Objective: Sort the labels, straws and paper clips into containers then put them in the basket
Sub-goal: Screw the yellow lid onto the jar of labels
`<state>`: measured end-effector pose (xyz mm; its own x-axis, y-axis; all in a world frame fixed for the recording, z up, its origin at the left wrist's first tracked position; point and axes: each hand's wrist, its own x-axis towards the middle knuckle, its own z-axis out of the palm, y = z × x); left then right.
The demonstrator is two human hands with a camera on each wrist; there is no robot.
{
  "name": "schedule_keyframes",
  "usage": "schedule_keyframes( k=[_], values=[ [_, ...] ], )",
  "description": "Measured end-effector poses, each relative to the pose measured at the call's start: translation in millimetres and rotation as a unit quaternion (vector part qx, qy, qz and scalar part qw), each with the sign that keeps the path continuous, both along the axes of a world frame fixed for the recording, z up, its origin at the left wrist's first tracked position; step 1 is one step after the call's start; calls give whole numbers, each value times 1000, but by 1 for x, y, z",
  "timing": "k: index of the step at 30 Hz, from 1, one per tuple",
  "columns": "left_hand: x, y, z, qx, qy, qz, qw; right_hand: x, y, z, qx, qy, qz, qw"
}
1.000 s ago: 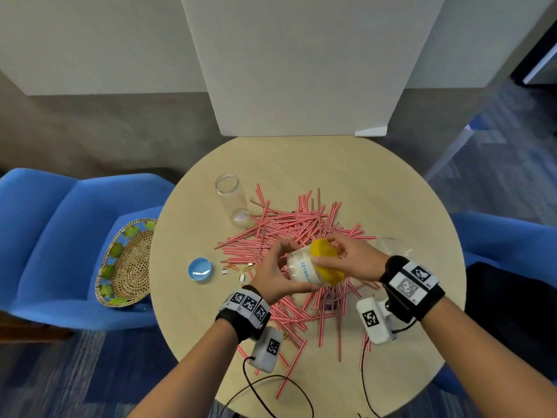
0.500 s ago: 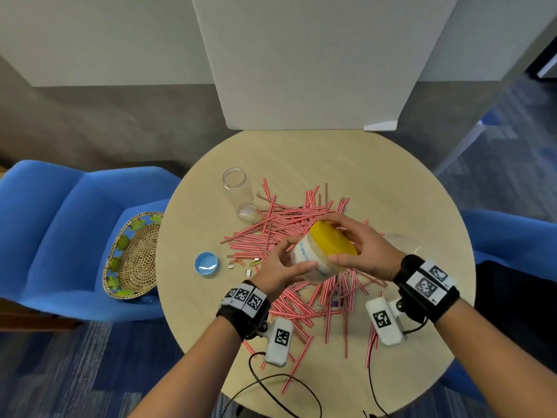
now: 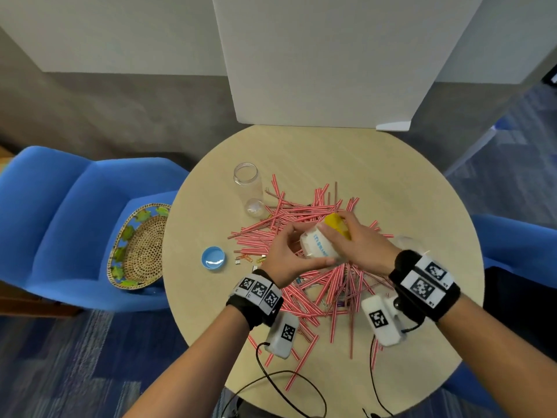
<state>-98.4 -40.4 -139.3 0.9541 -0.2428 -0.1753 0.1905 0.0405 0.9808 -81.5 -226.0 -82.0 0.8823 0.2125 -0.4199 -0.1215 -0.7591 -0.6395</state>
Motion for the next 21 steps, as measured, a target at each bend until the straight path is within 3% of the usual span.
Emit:
schedule_keyframes(
  k=[5, 8, 11, 14, 17, 21],
  values=[
    [3, 10, -10, -10, 24, -4, 1000, 22, -22, 33, 17, 35, 126, 991],
    [5, 9, -11, -1, 21, -38, 999, 21, -12, 29, -13, 89, 75, 993],
    [-1, 6, -20, -4, 37, -60, 998, 21, -6, 20, -72, 81, 86, 990],
    [-2, 7, -20, -11, 48, -26, 998, 19, -14, 13, -29, 48, 113, 992],
    [3, 6, -12, -8, 41, 3, 999, 12, -14, 1, 48, -5, 70, 996],
    [9, 4, -6, 0, 39, 5, 999, 15, -7, -4, 34, -51, 38, 997]
  ],
)
